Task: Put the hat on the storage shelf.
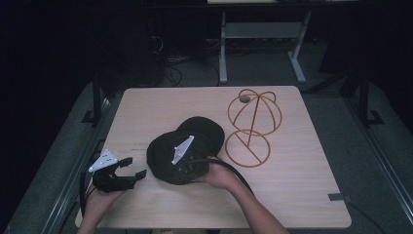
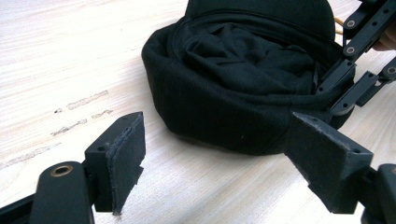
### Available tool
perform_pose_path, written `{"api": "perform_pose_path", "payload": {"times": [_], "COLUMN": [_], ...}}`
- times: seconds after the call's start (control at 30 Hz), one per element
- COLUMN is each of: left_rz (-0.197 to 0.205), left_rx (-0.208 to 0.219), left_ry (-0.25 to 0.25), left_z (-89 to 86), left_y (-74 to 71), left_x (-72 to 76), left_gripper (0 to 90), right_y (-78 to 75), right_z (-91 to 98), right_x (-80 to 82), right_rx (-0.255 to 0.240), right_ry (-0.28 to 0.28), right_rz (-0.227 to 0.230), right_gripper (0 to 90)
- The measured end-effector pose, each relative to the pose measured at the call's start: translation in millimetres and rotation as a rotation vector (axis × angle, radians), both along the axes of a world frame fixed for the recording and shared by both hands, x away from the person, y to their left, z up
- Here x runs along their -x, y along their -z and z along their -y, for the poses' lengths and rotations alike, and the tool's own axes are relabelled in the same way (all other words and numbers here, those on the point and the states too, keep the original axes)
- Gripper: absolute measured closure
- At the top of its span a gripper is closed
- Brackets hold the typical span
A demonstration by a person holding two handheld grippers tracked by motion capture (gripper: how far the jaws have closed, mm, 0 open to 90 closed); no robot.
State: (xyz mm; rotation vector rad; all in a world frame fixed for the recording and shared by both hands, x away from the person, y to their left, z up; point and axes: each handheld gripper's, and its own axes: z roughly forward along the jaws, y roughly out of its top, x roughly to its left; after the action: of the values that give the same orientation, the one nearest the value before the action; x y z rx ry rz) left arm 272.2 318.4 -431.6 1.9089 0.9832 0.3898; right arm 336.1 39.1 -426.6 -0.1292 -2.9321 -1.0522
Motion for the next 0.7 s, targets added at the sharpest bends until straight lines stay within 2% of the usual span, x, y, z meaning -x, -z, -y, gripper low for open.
{"api": "perform_pose_path", "payload": {"times": [0.47,0.7], "left_rz": [-0.001,0.000], "left_rx": [-0.001,-0.004], "left_ry": [-0.002,-0.002], "left_z": [-1.0,-1.3], "left_y": [-0.3,-0.3], "left_x": [0.3,0.3], "left_gripper": [20.2,20.2], "right_y": [-12.1,-18.1], "right_z": [6.3,8.8], "right_x": [-1.6,-3.0], "right_rx": [-0.053,-0.076], "right_ry": [0.019,0.023], "right_rz": [-0.017,-0.010], "right_gripper": [80.7,80.6]}}
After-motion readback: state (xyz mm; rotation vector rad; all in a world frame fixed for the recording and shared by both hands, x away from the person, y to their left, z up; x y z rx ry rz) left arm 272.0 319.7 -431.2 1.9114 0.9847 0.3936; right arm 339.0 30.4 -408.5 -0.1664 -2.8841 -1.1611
